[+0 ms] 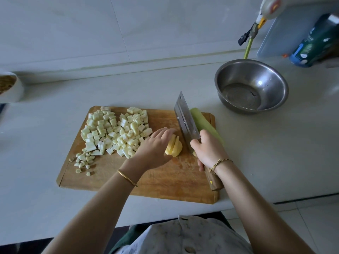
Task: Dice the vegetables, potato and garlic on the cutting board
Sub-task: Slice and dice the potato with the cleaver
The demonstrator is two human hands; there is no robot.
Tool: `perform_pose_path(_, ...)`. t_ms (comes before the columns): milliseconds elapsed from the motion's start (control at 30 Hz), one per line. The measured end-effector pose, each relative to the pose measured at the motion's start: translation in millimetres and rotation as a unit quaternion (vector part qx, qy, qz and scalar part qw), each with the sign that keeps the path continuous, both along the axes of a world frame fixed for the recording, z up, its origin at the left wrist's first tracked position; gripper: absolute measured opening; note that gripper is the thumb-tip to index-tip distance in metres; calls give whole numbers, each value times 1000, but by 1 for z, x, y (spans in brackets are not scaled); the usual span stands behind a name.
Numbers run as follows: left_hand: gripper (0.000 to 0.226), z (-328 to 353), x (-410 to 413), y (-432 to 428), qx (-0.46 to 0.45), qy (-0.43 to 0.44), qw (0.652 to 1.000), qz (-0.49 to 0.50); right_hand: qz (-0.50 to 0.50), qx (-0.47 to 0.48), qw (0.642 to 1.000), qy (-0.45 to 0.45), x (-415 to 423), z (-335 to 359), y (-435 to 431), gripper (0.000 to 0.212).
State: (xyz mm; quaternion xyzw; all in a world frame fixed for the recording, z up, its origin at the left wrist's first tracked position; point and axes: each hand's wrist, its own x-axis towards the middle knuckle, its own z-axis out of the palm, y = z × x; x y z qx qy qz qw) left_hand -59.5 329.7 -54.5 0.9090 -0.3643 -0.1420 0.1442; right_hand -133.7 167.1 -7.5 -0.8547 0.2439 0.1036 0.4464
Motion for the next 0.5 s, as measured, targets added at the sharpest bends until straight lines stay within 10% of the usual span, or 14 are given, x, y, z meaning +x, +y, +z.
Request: perform_pose_path(500,88,-16,-38,-9,-186,48,959,211,49,-8,999,0,4,-1,1,7)
